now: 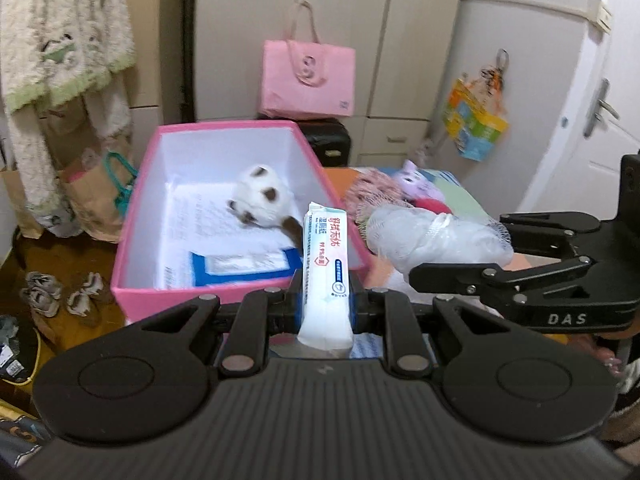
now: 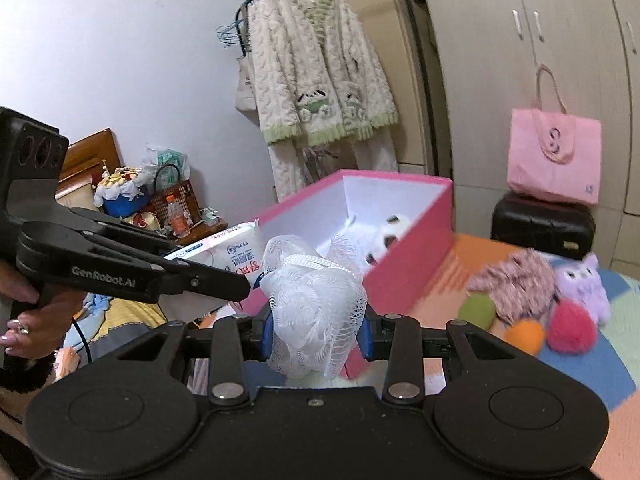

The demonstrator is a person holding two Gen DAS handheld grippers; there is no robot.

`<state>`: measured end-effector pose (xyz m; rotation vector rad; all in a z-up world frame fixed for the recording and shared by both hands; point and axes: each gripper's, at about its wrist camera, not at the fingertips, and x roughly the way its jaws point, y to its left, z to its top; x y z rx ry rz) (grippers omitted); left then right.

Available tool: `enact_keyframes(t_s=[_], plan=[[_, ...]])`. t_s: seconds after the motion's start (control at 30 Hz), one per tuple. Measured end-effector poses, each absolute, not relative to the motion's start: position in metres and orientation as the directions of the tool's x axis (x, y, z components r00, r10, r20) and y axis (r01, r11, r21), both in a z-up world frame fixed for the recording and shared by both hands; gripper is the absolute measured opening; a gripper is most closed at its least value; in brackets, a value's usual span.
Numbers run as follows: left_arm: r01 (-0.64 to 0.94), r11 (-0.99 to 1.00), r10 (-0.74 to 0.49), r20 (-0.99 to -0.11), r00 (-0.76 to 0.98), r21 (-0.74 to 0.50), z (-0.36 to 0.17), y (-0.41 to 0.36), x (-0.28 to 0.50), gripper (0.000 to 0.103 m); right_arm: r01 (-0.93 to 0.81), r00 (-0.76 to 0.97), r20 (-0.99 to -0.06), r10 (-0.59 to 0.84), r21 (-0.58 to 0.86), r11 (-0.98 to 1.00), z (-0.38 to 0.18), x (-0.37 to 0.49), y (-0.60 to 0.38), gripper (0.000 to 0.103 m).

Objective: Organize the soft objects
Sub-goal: 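Carry the toothpaste tube with the left gripper while the right carries the white bath puff over the pink box, then open both grippers to drop the tube and bath puff into the box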

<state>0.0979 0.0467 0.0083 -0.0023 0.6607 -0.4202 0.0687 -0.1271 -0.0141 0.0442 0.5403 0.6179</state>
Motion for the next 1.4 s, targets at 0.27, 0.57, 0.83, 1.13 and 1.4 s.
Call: enact_keyframes(t_s=[0.27,0.57,0.83,1.13,1.4], plan=[[0.347,0.922,-0.382,-0.557,0.738,-0.171,0.004,0.075,0.145,0.018,-0.586,0.681,-0.486,0.548,0.086,0.806,-0.011,0.116,-0.082,0.044],[0.324,0.936,-0.34,-0.596,0.728,-0.138,-0.009,0.081,0.216,0.018,-0.608,0.628,-0.599,0.497,0.021,0.793,-0.02,0.19,-0.051,0.044],[0.286,0.954,-0.273,-0.657,0.703,-0.091,-0.031,0.082,0.249,0.018,-0.633,0.568,-0.703,0.428,-0.041,0.773,-0.045,0.233,-0.016,0.044],[0.27,0.958,-0.26,-0.668,0.697,-0.091,-0.035,0.086,0.251,0.02,-0.629,0.54,-0.747,0.388,-0.052,0.775,-0.052,0.246,-0.01,0.056],[0.289,0.952,-0.286,-0.631,0.721,-0.101,-0.018,0.088,0.23,0.026,-0.614,0.571,-0.702,0.424,-0.023,0.789,-0.037,0.227,-0.032,0.06]])
